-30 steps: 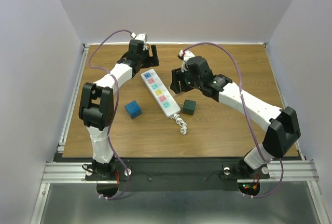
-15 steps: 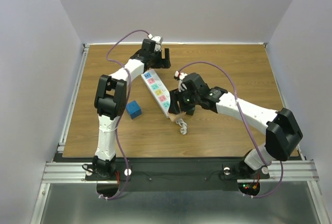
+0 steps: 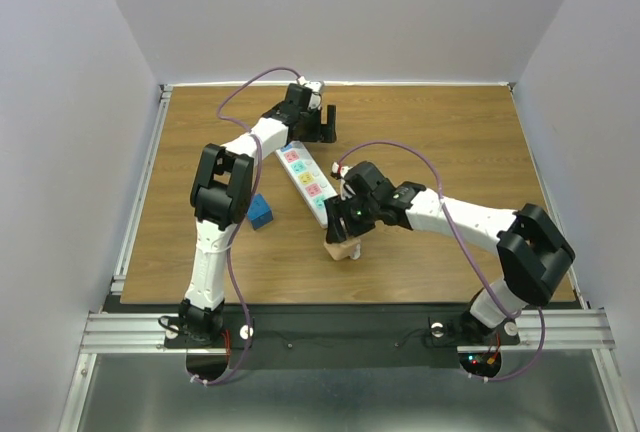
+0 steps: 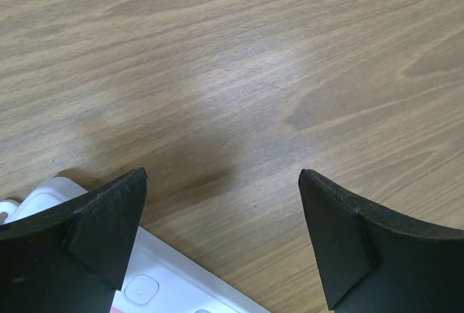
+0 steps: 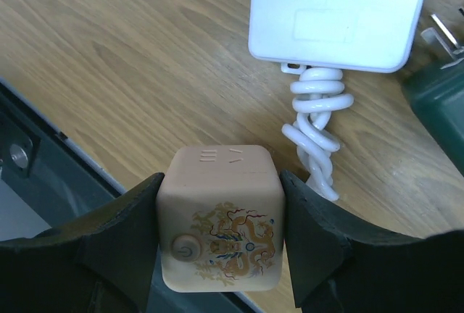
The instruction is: Insert the plug
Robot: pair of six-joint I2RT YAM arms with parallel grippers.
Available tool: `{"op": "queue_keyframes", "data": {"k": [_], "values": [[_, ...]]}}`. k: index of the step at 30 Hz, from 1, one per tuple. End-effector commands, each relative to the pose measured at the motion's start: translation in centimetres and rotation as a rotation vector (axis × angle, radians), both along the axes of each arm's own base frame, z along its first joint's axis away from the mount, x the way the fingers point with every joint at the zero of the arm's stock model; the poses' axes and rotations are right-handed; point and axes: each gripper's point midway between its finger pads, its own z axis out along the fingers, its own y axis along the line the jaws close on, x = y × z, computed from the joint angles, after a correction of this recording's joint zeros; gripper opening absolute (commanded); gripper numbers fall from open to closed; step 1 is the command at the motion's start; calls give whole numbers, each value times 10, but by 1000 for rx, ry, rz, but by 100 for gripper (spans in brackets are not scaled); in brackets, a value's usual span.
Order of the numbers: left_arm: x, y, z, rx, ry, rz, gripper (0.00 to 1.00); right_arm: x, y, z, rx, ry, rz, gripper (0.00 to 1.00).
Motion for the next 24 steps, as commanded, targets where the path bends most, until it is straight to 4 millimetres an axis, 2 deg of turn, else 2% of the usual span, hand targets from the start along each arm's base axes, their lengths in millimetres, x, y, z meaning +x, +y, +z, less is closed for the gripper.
{"op": "queue_keyframes", "data": {"k": [1, 4, 6, 11, 13, 14, 15, 16, 17, 18, 19, 24], "values": [[-4, 11, -4, 46, 11, 24, 97, 11, -4, -9, -37, -36, -58, 0], [-15, 14, -15, 50, 52, 30, 97, 26, -19, -18, -107, -86, -151, 0], [-19, 15, -16, 47, 60, 36, 97, 32, -25, -17, -130, -114, -190, 0], [-39, 28, -38, 92, 120, 52, 97, 55, -43, -16, -213, -195, -291, 0], [-45, 29, -32, 87, 113, 56, 97, 64, -53, -17, -239, -211, -330, 0], [-55, 32, -40, 98, 132, 55, 97, 71, -59, -16, -257, -229, -357, 0], [-57, 30, -30, 83, 111, 54, 97, 78, -63, -16, -268, -237, -380, 0], [-61, 30, -29, 82, 111, 52, 97, 83, -66, -15, -276, -246, -395, 0], [-69, 31, -34, 85, 127, 48, 97, 90, -71, -12, -291, -271, -417, 0], [-72, 29, -27, 80, 116, 40, 97, 99, -74, -8, -299, -289, -438, 0], [-78, 32, -32, 86, 132, 40, 97, 108, -79, -3, -319, -320, -463, 0], [-93, 27, -33, 57, 147, 22, 97, 143, -89, 15, -350, -410, -540, 0]]}}
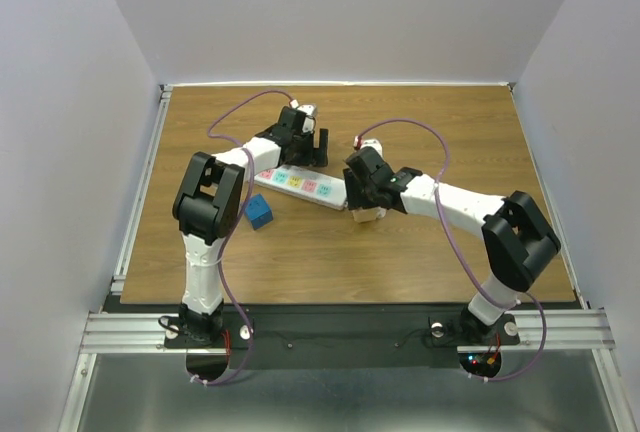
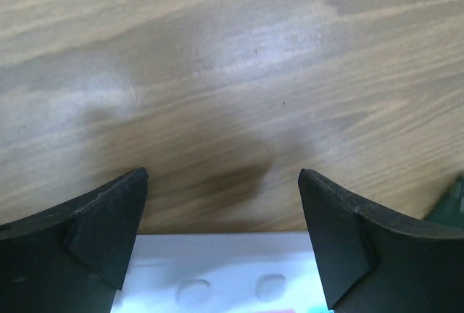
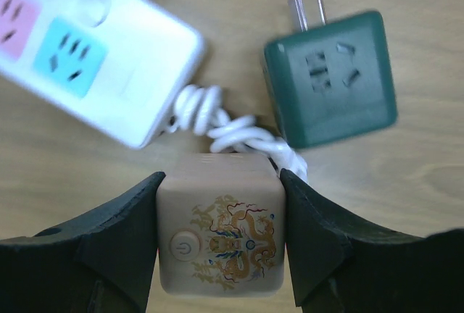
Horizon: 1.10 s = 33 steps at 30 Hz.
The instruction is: Insert the plug
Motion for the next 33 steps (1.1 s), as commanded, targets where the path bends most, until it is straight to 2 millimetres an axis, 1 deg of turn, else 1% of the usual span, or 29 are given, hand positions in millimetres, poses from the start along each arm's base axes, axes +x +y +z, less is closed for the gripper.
{"op": "queue_keyframes", "data": {"k": [1, 2, 4, 5, 6, 8, 9, 11, 12, 13, 15, 16, 18, 19, 20, 21, 22, 23, 24, 27, 29, 30, 31, 33], "values": [[-30, -2, -6, -10, 77, -15, 97, 54, -25, 28, -77, -164, -134, 0], [-36, -6, -7, -8, 82, -28, 97, 60, -27, 30, -82, -175, -138, 0], [-39, -11, -3, -12, 74, -39, 97, 75, -34, 32, -74, -196, -173, 0], [-42, -13, -3, -14, 77, -46, 96, 83, -34, 31, -72, -202, -177, 0], [-46, -18, -2, -19, 74, -60, 96, 92, -40, 32, -72, -213, -194, 0], [-48, -22, 0, -27, 74, -69, 97, 104, -46, 33, -61, -221, -209, 0], [-52, -27, 1, -41, 78, -81, 97, 114, -46, 33, -43, -228, -214, 0], [-55, -32, 1, -56, 80, -92, 97, 124, -46, 32, -31, -236, -214, 0], [-58, -36, 2, -65, 84, -103, 96, 133, -44, 35, -20, -249, -218, 0], [-57, -39, 3, -76, 81, -105, 96, 140, -47, 35, -17, -253, -229, 0], [-56, -44, 6, -93, 78, -114, 97, 153, -44, 39, -1, -268, -224, 0], [-57, -48, 4, -101, 86, -125, 97, 166, -43, 40, 8, -279, -231, 0], [-53, -55, 7, -119, 86, -129, 97, 179, -38, 41, 22, -282, -223, 1], [-52, -57, 8, -126, 85, -132, 97, 192, -37, 45, 33, -296, -228, 0], [-49, -62, 13, -137, 77, -138, 97, 196, -34, 42, 46, -289, -220, 0], [-49, -65, 12, -144, 82, -140, 97, 203, -34, 44, 54, -296, -225, 0], [-46, -67, 15, -152, 78, -137, 97, 208, -33, 33, 47, -280, -224, 0], [-43, -71, 19, -166, 69, -140, 97, 216, -29, 41, 67, -296, -219, 0], [-42, -74, 20, -180, 75, -138, 97, 220, -30, 39, 71, -296, -223, 0], [-35, -85, 30, -224, 59, -139, 97, 233, -29, 35, 88, -292, -227, 0], [-29, -93, 39, -259, 48, -139, 97, 245, -33, 36, 98, -303, -236, 0], [-30, -99, 38, -270, 58, -150, 97, 250, -34, 40, 105, -311, -238, 0], [-29, -102, 39, -280, 61, -150, 97, 257, -40, 43, 109, -320, -249, 0], [-26, -112, 43, -298, 57, -163, 97, 270, -40, 53, 133, -342, -241, 0]]}}
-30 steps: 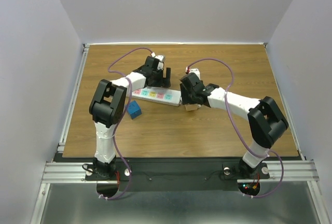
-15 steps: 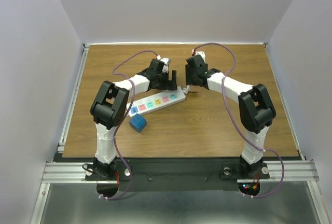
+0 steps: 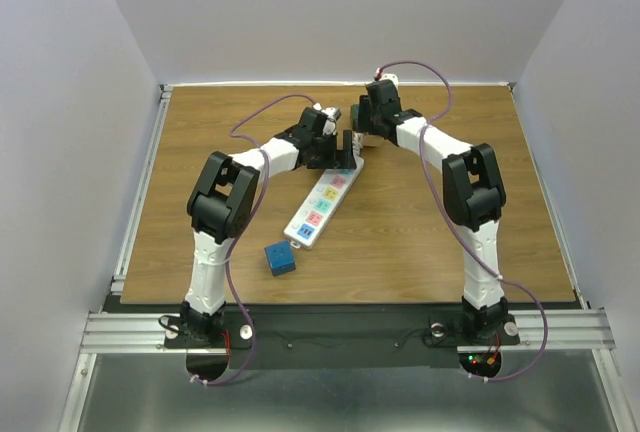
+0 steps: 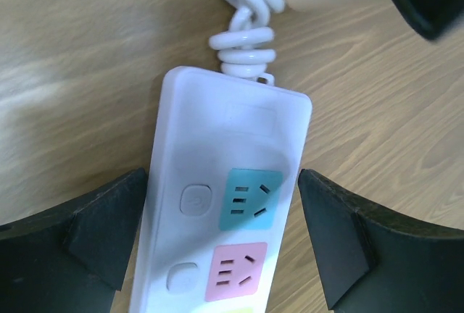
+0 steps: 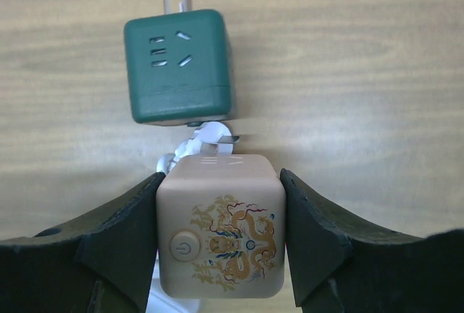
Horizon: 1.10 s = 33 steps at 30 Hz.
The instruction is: Insert the plug
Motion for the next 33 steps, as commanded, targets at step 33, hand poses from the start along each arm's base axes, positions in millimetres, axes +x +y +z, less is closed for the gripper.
{"op": "queue_keyframes", "data": {"k": [33], "values": [[-83, -36, 65, -188, -114, -51, 96, -103, -24, 101, 226, -4, 75, 0]]}}
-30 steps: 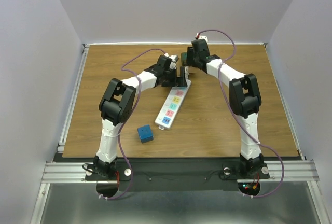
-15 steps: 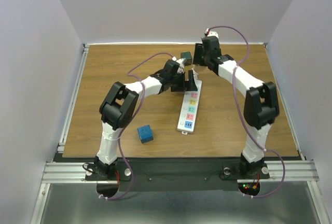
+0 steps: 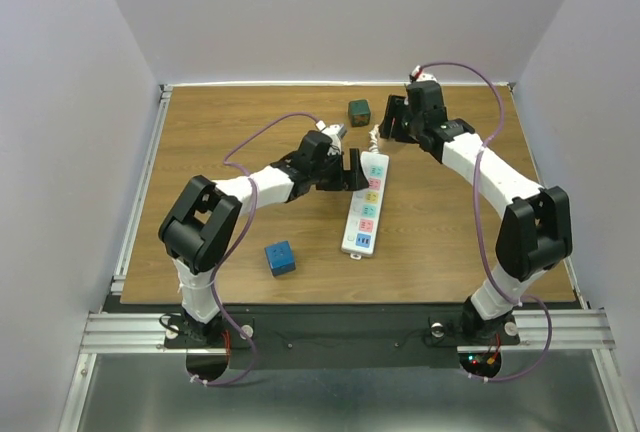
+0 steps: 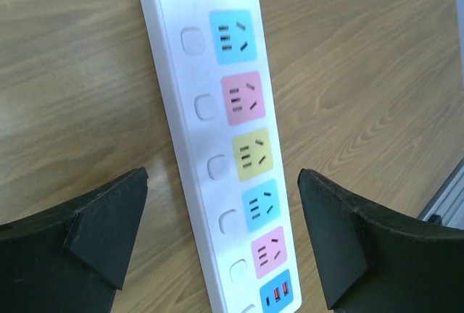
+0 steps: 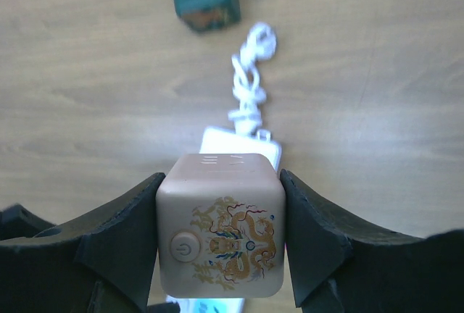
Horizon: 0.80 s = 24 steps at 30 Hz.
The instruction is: Insert the plug
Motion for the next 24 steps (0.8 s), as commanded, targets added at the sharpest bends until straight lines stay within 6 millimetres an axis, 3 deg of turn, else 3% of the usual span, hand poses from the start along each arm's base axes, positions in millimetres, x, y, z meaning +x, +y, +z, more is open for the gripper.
{"op": "queue_keyframes", "data": {"k": [1, 13, 24], "values": [[-6, -11, 16, -27, -63, -28, 96, -18, 14, -15, 41, 71, 66, 0], [-15, -10, -13, 32, -31, -21, 90, -36, 15, -50, 29, 166, 100, 1], [-17, -14, -36, 65, 1, -13, 89, -25, 16, -73, 16, 182, 40, 0]]}}
